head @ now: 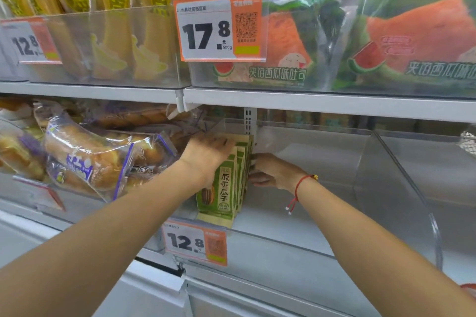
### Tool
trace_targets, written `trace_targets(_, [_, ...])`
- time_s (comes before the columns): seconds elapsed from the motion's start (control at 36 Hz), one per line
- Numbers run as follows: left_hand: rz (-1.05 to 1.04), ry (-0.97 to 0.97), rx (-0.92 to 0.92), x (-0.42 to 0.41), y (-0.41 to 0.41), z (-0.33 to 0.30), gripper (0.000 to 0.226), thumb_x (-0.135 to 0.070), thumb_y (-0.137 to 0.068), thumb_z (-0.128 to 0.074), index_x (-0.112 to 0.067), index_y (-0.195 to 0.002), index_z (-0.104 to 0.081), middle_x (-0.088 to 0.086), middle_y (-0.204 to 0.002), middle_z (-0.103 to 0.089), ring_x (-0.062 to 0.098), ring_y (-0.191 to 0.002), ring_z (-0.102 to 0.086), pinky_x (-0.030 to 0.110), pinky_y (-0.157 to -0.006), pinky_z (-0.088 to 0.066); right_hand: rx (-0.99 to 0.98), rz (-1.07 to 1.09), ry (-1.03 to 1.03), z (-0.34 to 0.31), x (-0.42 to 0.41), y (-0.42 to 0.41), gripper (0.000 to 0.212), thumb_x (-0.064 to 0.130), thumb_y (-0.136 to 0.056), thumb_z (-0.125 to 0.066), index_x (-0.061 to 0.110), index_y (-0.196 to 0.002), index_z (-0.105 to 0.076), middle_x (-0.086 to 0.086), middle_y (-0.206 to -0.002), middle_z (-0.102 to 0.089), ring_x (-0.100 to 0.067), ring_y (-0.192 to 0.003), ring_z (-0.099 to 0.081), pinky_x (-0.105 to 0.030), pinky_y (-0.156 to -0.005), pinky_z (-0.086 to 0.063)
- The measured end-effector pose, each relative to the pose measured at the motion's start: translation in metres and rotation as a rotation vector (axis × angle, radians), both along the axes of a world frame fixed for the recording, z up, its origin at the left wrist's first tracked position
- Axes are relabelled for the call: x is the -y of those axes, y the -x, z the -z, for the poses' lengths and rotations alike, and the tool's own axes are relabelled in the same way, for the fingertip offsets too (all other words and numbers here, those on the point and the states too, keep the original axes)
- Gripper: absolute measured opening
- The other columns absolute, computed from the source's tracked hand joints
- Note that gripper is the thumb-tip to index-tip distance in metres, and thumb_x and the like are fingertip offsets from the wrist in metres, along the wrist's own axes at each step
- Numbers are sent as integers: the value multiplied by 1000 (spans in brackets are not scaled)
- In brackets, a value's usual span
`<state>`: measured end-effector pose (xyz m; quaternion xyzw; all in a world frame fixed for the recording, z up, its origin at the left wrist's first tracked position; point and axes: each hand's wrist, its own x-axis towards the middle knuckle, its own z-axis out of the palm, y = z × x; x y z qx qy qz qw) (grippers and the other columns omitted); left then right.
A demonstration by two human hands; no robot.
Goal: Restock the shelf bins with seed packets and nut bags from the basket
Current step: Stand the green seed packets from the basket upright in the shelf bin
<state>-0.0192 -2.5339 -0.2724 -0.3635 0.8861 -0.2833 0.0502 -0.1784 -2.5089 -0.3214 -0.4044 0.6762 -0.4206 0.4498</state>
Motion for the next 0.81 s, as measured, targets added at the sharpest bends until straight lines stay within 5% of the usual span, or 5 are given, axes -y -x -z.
trace_targets(0.17, [-42,83,-205,12,23,5,94,-25,-71,-81,-10,-141,-21,9,-140,-40,28,-129,-39,39,-104,-32,63,-150,129,-4,-5,16,67,-15,-80,-53,28,-131,-44,5,-113,-62,-21,-116,-56,-36,-99,-48])
trace_targets(0.42, [103,56,-456,33,25,22,127,-38,-62,-84,-13,-150,4,10,-158,0,24,-146,-2,39,-119,-7,-454,-78,136,24,25,-12,122,23,-73,-79,21,-150,15,-13,-150,-28,-30,-132,-39,-41,-109,-38])
trace_targets(0.5, [127,-23,-351,39,23,8,139,-38,-55,-89,-12,-150,11,8,-159,8,21,-147,5,38,-119,-2,-477,-89,158,27,29,-10,124,30,-68,-79,22,-150,14,-15,-148,-32,-31,-131,-40,-44,-107,-40])
trace_targets(0.64, [92,-210,-383,39,25,1,124,-31,-50,-91,-23,-147,-14,3,-148,-30,26,-135,-30,39,-108,-32,-505,-106,184,27,30,-5,115,31,-61,-82,20,-149,-10,-8,-136,-46,-26,-126,-46,-42,-104,-44])
trace_targets(0.81, [130,-192,-425,36,18,20,115,-31,-59,-87,-20,-148,-15,2,-149,-28,22,-138,-24,36,-112,-21,-604,-79,185,28,26,-6,114,39,-61,-83,20,-149,-14,-7,-137,-47,-26,-125,-46,-35,-104,-43])
